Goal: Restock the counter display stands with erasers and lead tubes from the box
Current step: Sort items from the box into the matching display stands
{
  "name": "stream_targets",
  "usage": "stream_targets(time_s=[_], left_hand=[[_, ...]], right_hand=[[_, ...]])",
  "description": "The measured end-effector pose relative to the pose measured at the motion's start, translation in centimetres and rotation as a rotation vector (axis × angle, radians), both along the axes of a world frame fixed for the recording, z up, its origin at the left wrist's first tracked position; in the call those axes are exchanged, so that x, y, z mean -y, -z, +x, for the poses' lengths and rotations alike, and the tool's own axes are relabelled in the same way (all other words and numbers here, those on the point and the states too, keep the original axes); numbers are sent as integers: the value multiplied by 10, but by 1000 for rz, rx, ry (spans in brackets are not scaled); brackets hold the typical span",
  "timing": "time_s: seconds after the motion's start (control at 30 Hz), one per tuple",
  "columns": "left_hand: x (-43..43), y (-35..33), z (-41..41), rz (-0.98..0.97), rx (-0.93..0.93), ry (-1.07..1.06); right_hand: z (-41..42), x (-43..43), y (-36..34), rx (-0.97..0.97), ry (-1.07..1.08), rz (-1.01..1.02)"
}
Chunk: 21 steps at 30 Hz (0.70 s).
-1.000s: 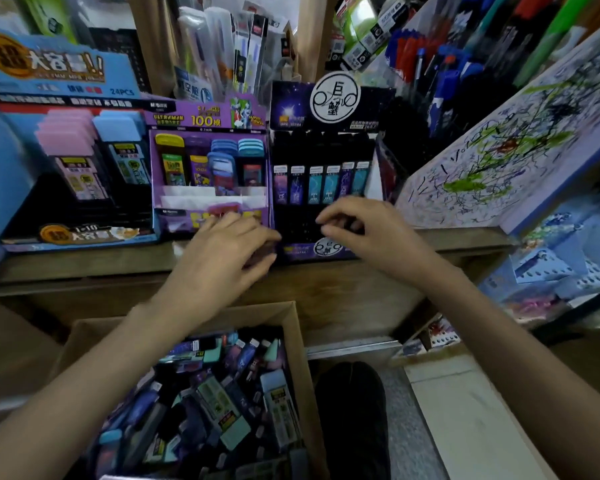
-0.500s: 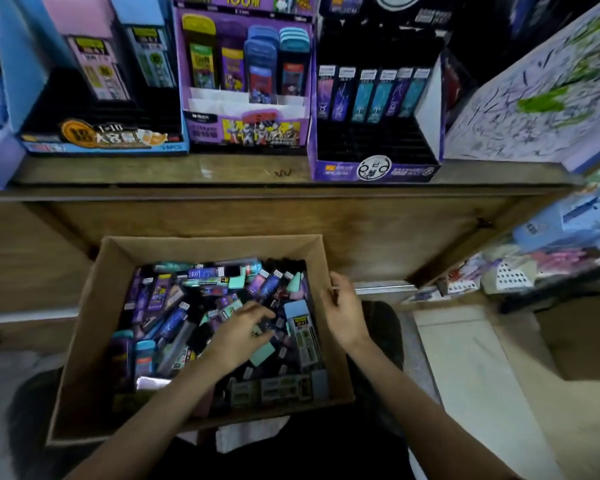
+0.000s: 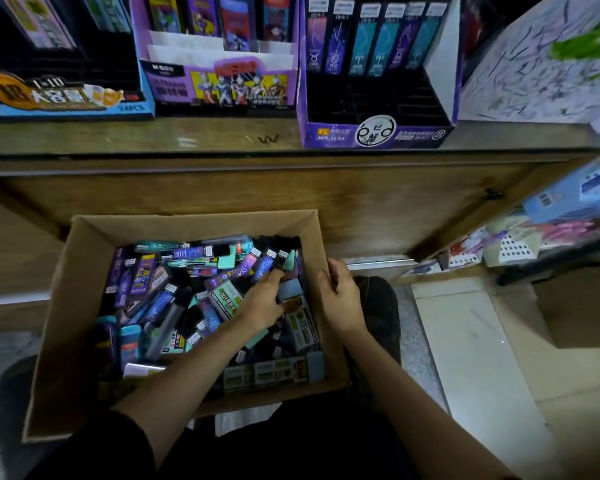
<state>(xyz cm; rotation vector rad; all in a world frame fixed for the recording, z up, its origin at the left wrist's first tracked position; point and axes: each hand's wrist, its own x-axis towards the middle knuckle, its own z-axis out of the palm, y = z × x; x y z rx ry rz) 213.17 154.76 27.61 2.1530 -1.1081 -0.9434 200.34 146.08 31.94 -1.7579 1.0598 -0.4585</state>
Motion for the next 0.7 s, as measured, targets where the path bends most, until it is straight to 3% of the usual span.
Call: stream_targets(time_s=[0.17,0.27,0.37,0.43,0.53,0.57,0.63,0.7], left_hand=[[-22,-12,-1,-147,-438,-300],[-43,-28,10,-230,-564,-504],[-73,-46,31,-310,-602,-640],[-95,-54,44,-330,-558,-644],[-123,-58,56,-280,-521,-597],[-130,-58,59,-263,-519,-591],[-139,-57,62,-244,-505,-585],[-143,-56,61,-245,-491,-580]], right_hand=[[1,-2,-6,-75,-2,5],[-2,-6,-13,-225,-53,-345],[-3,-15,-19,-198,-175,-703],[1,-22,-20,-176,-380,-604],[13,-31,-16,-368,-796,-70],[17,-34,-12,-457,-920,9],[18,-37,-3,-580,-1085,9],[14,-39,6,-609,-1107,-26]])
